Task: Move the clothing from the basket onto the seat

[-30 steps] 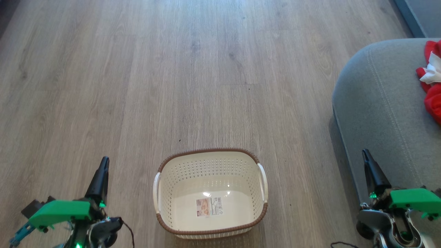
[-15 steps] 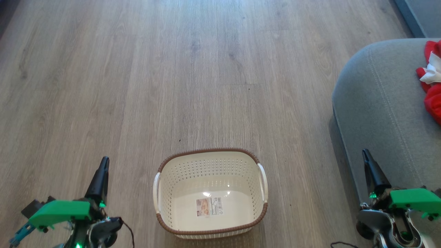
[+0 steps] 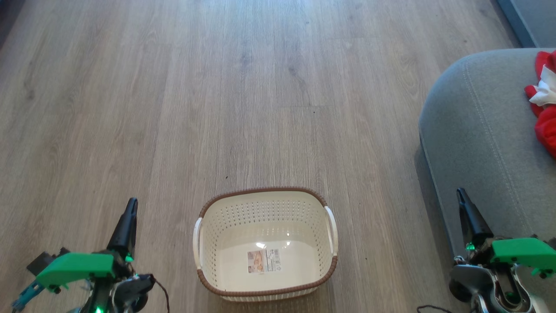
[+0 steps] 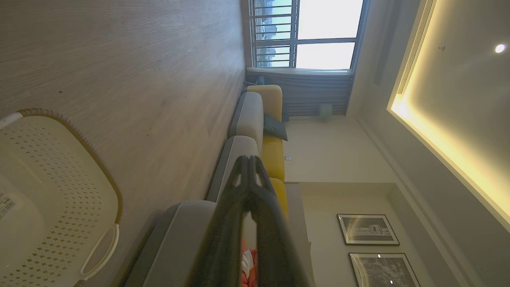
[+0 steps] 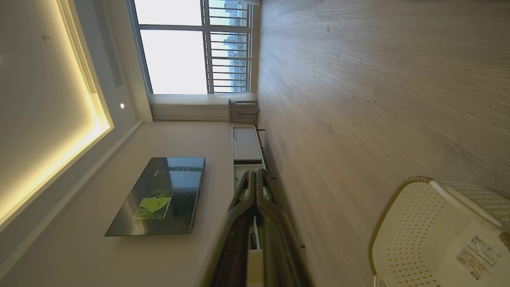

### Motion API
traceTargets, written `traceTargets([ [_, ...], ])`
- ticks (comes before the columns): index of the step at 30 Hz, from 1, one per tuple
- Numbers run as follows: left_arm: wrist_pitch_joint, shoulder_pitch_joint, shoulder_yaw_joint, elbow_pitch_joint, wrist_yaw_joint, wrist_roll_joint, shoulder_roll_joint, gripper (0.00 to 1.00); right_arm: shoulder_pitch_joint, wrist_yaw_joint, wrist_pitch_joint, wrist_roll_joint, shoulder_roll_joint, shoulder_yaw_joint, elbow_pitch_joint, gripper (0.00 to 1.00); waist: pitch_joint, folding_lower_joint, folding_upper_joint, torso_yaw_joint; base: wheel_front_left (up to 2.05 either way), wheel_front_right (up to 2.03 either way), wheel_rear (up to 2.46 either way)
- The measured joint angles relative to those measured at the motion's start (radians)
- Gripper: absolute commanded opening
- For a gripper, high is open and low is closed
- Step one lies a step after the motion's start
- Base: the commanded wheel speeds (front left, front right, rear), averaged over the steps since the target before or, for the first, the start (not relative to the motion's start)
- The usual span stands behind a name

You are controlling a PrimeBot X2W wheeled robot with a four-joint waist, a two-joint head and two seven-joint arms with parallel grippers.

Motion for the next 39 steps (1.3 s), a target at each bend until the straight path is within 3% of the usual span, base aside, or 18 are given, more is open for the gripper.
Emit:
traceTargets([
  [39, 0.0, 0.0, 0.0, 0.0, 0.0, 0.0, 0.0, 0.0, 0.0, 0.0, 0.0, 0.0, 0.0, 0.0, 0.0, 0.0, 0.0, 0.0, 0.0, 0.0, 0.0, 0.0, 0.0],
])
